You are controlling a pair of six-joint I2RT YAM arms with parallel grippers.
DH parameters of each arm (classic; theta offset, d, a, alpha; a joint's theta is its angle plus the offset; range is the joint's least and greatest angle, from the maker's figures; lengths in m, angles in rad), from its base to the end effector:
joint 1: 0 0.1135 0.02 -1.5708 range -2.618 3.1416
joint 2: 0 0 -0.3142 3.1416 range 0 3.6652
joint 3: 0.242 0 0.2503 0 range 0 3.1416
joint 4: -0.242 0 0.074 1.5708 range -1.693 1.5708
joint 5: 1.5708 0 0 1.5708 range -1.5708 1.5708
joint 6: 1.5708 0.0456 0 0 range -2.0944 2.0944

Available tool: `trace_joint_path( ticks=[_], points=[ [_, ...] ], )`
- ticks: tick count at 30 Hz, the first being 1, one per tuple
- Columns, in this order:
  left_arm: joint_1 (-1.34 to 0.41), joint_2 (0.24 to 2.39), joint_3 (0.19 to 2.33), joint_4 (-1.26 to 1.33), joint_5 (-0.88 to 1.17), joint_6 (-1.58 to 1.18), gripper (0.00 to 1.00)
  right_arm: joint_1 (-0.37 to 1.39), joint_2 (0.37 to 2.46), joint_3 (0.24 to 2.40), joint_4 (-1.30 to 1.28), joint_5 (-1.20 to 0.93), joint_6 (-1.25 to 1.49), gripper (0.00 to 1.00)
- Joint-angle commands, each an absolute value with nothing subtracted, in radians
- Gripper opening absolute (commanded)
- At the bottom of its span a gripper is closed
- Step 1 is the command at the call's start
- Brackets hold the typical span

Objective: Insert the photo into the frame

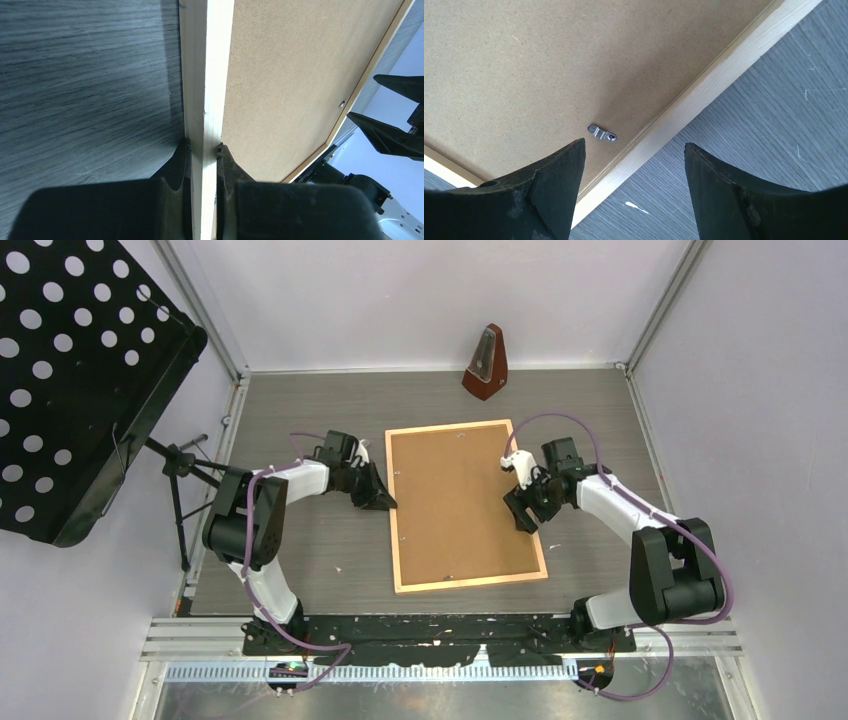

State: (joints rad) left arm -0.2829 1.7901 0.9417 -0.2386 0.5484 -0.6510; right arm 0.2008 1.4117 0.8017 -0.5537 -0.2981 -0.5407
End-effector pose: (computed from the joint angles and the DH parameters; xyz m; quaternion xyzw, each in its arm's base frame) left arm 0.3261 -0.1196 0.1776 -0.1073 0.9307 -0.3386 0.0876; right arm 0.2426 0.0631 0.2257 -0.3789 0.8918 0.1095 0.2216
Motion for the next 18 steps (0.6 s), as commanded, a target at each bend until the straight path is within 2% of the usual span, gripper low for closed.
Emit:
trace_joint_path(
  ticks=[1,18],
  points=[
    [-0.287,1.876,0.888,-0.284,0.456,-0.638,0.00,0.221,1.423,0.804,-0.533,-0.284,-0.564,0.78],
    [-0.282,1.877,0.887,-0.282,0.462,-0.640,0.00,0.252,1.465,0.810,-0.525,-0.259,-0.565,0.75]
  ],
)
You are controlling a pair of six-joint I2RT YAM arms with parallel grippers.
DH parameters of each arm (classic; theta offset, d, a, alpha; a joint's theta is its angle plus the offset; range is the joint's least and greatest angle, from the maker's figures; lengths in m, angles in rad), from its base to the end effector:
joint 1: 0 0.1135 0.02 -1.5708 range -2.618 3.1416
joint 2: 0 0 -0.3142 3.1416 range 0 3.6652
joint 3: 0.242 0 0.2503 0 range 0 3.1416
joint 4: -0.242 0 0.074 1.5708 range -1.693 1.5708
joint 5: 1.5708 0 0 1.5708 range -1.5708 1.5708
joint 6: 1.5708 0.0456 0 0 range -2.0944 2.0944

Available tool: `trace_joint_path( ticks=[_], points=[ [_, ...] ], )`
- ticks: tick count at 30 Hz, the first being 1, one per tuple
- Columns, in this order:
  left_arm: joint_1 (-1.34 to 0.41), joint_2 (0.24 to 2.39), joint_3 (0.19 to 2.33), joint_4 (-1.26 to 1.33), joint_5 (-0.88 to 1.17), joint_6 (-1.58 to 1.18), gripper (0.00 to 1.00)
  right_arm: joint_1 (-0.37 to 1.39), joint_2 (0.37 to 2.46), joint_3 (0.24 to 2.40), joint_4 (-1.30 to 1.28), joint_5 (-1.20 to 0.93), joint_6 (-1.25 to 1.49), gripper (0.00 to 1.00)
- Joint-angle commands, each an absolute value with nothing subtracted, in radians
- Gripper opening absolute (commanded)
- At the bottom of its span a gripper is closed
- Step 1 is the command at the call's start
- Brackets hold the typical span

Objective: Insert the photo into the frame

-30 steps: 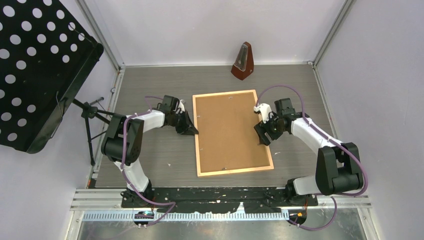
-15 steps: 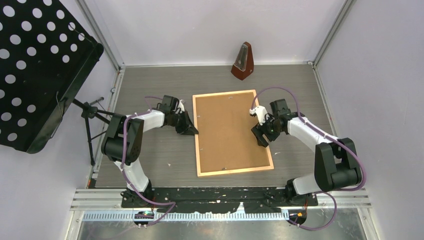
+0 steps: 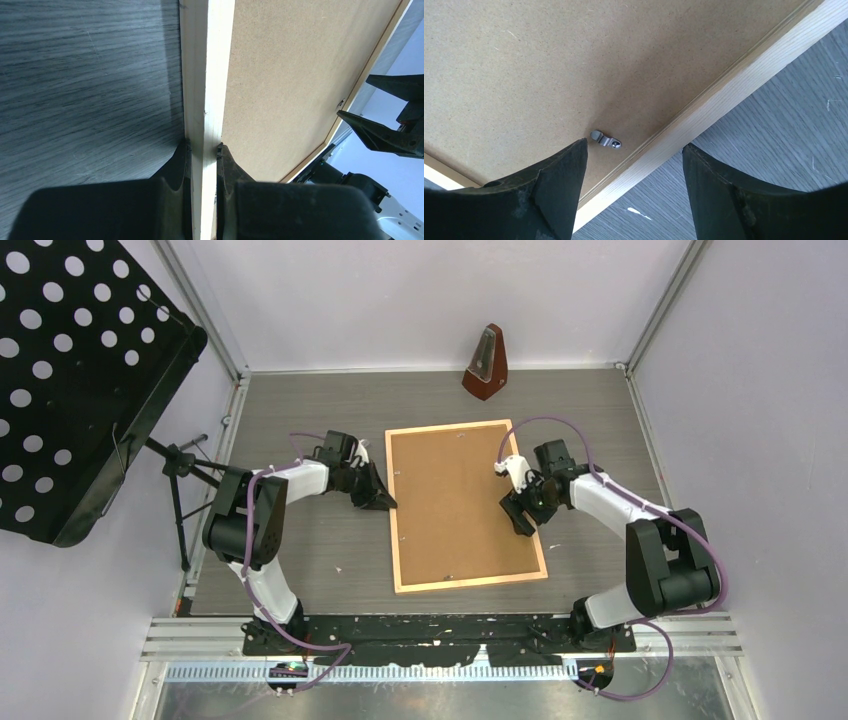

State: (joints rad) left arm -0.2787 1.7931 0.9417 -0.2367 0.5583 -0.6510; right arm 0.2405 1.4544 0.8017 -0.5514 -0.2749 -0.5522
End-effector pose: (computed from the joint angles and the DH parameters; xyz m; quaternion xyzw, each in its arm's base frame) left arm 0.3268 -0.1186 0.1769 -0.1080 0.9295 -0.3422 0.0854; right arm 0.2450 0.0728 0.2156 -0.3990 0.8888 0.1051 0.1993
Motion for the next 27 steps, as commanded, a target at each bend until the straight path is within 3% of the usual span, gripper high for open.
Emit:
trace_joint_path(
  ticks=[1,17,27],
  points=[
    [-0.282,1.876,0.886,-0.282,0.463,-0.640,0.00,0.254,1.470,0.812,-0.522,-0.257,-0.562,0.75],
    [-0.279,1.878,0.884,-0.281,0.466,-0.641,0.00,0.267,1.507,0.855,-0.505,-0.223,-0.498,0.58],
    [-0.278,1.881,0.885,-0.279,0.466,-0.641,0.00,0.267,1.531,0.904,-0.521,-0.200,-0.470,0.53]
  ],
)
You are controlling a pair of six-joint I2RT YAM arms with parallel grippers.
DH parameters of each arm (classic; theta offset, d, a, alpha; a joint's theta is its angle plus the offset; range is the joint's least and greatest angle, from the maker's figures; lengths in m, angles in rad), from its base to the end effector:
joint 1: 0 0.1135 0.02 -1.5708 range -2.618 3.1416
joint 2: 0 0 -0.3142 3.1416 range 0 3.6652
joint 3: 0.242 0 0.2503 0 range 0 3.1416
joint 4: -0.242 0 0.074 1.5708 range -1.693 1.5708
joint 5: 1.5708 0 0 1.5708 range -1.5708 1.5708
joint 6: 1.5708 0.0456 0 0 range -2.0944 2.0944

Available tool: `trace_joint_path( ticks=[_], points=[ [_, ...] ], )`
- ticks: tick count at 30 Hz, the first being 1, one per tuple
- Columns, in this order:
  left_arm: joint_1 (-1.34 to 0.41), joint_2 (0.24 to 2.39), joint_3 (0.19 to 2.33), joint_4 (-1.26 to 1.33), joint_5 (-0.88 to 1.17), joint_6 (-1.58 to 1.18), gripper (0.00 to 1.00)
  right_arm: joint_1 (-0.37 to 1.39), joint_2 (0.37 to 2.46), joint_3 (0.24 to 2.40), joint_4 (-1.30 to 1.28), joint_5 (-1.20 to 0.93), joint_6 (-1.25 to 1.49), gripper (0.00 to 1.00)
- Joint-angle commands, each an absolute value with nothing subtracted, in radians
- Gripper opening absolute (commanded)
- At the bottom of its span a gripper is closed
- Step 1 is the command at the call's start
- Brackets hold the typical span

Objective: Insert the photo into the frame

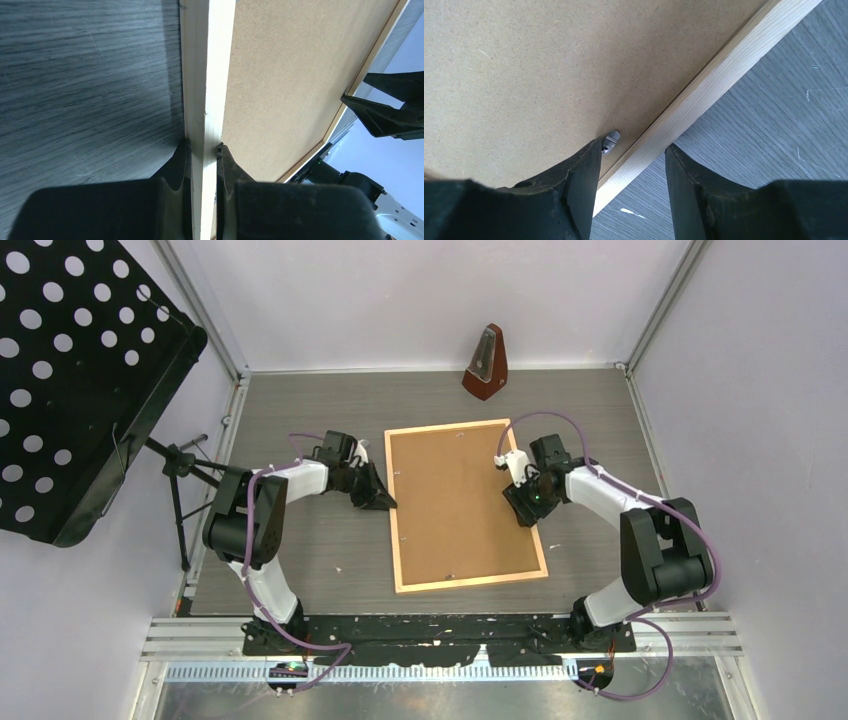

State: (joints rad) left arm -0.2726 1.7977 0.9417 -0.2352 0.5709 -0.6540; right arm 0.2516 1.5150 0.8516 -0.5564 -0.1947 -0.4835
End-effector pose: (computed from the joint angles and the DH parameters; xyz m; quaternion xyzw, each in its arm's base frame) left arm 0.3277 -0.1172 0.1757 -0.1110 0.9279 -0.3465 0.0816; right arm 0.2610 0.0762 0.2133 -0.3680 0.9084 0.0750 0.1837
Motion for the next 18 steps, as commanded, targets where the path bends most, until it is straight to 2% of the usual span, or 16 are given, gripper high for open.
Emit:
trace_joint_path(
  ticks=[1,18],
  points=[
    [-0.278,1.882,0.885,-0.280,0.466,-0.641,0.00,0.267,1.532,0.906,-0.523,-0.199,-0.469,0.52],
    [-0.276,1.885,0.885,-0.280,0.466,-0.640,0.00,0.266,1.546,0.946,-0.566,-0.170,-0.435,0.48]
  ],
)
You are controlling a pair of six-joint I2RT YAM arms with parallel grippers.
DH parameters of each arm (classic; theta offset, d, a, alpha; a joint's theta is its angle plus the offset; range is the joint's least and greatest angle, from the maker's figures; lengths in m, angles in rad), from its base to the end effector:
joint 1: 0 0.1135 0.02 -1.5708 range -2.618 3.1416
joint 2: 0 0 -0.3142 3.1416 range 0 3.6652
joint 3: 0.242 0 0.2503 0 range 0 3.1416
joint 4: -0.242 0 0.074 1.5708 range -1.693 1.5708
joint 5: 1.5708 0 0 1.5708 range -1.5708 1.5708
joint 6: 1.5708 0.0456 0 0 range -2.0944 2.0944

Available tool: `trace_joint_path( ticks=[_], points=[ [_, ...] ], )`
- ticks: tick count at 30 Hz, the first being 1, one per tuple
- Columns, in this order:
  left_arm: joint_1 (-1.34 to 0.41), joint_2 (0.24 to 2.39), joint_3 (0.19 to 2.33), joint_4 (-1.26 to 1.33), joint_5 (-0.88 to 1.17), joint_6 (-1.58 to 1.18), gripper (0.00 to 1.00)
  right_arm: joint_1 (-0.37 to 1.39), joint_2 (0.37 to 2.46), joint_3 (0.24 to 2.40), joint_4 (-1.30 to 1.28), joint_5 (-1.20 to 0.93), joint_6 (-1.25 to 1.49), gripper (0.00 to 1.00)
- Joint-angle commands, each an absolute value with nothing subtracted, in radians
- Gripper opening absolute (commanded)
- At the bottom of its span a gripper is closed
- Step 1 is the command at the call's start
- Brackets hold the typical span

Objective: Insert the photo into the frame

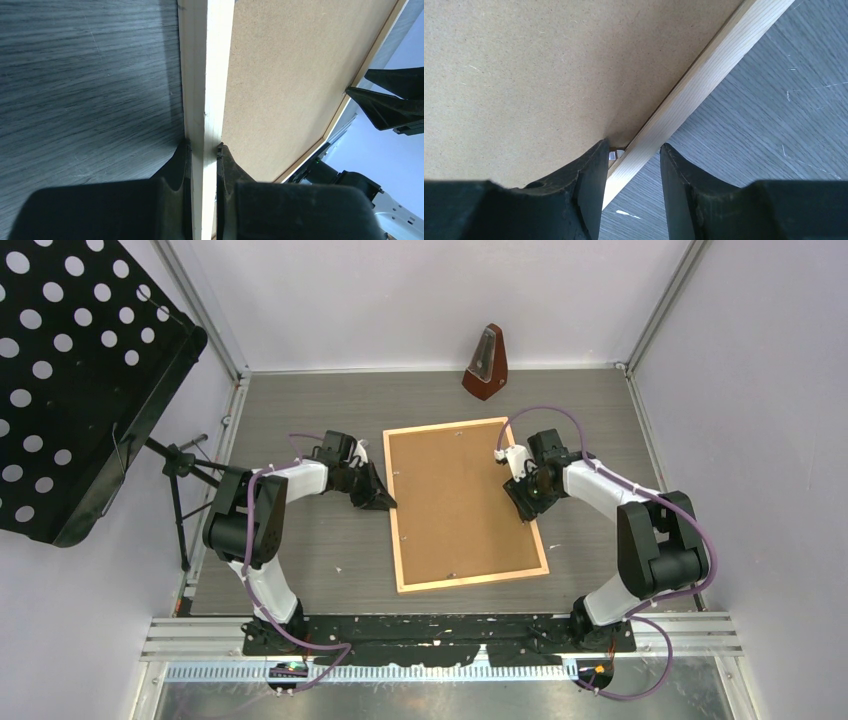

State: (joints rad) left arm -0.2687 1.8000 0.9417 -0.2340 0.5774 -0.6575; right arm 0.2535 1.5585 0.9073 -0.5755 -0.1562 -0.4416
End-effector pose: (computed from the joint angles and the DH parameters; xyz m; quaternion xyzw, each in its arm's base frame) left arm 0.3282 -0.1162 0.1752 -0.1137 0.9268 -0.3489 0.0797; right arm 0.2750 0.0786 0.2160 -0.3471 0.9190 0.0605 0.1771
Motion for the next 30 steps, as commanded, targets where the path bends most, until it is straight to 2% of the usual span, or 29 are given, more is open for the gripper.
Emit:
trace_joint_path(
  ticks=[1,30],
  points=[
    [-0.276,1.886,0.886,-0.281,0.467,-0.640,0.00,0.266,1.543,0.945,-0.566,-0.166,-0.436,0.48],
    [-0.272,1.883,0.884,-0.281,0.466,-0.640,0.00,0.258,1.514,0.906,-0.571,-0.125,-0.506,0.47]
  ],
)
